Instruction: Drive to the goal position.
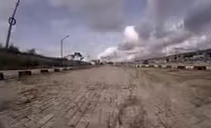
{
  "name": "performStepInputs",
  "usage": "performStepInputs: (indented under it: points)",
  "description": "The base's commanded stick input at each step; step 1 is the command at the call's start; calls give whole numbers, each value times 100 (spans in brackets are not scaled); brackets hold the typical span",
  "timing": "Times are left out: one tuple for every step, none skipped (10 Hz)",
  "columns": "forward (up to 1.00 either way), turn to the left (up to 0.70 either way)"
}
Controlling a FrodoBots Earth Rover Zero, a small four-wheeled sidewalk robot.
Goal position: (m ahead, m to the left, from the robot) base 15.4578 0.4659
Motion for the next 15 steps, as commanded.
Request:
performStepInputs:
  points:
    - [100,0]
    - [100,0]
    - [100,0]
    - [100,0]
    - [100,0]
    - [100,0]
    - [100,0]
    - [100,0]
    - [100,0]
    - [100,0]
    - [100,0]
    - [100,-14]
    - [100,-25]
    - [100,-10]
    - [100,0]
